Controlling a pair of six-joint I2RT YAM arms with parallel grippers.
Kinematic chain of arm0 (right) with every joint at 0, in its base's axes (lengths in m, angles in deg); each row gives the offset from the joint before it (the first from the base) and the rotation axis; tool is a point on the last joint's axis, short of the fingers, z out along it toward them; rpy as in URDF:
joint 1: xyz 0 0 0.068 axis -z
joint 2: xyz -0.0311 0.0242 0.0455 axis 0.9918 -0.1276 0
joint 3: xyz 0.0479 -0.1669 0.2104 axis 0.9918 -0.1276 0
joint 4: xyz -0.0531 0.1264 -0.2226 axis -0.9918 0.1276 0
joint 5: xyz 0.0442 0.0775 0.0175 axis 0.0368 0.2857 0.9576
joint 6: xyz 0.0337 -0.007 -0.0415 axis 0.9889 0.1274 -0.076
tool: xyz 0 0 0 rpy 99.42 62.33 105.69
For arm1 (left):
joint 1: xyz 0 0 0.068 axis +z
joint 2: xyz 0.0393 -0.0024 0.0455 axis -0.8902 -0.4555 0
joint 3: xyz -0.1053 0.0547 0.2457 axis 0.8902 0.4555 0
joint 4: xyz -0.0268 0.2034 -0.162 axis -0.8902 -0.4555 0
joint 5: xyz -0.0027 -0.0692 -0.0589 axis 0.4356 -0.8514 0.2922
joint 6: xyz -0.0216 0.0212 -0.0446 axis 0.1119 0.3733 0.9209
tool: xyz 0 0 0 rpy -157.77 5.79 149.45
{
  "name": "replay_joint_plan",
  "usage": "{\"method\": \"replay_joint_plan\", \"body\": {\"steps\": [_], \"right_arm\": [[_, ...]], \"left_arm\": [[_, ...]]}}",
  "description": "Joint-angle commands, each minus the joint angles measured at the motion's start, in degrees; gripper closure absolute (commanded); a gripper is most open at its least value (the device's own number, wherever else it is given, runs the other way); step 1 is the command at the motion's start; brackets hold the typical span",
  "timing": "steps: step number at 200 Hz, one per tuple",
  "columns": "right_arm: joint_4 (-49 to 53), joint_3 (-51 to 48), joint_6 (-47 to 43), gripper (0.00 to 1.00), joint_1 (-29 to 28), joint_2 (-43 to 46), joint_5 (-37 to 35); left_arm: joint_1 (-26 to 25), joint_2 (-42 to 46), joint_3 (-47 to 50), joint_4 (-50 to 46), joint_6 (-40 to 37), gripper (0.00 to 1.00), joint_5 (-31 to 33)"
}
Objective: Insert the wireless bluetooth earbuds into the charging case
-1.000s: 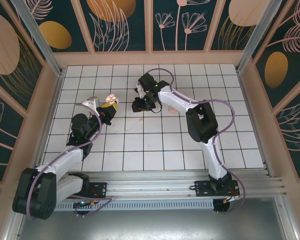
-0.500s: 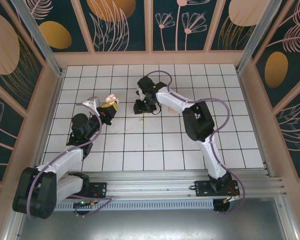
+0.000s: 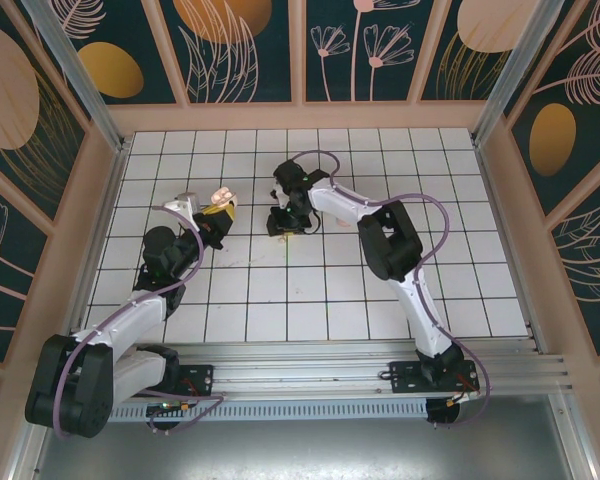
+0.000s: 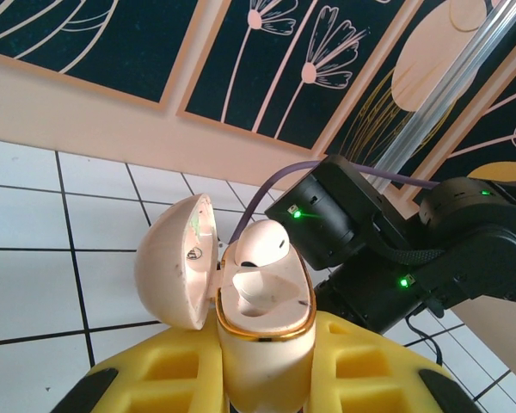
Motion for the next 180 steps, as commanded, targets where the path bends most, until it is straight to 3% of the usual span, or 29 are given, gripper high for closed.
{"method": "replay_joint_plan", "body": {"steps": [1,123,150,180], "right_arm": [[-1.0,2.4,-0.3,0.65,-1.0,-2.0,3.1],[3.2,2.2,-7.2,0.7,-3.9,-0.5,5.7],[1.2,1.3,-4.9,0.66,-4.6,3.8,1.4],[-1.1,-3.4,5.1,0.63,-4.5,10.1,-6.0]], "left_arm": [[0.4,0.0,-1.5,0.7,-1.1,0.91,-0.5],[0.4,0.4,-1.1,0.5,-1.5,0.91,-0.2],[0.4,0.6,-1.1,0.6,-1.5,0.91,-0.1],[0.4,0.8,-1.2,0.5,-1.3,0.91,0.3]]}}
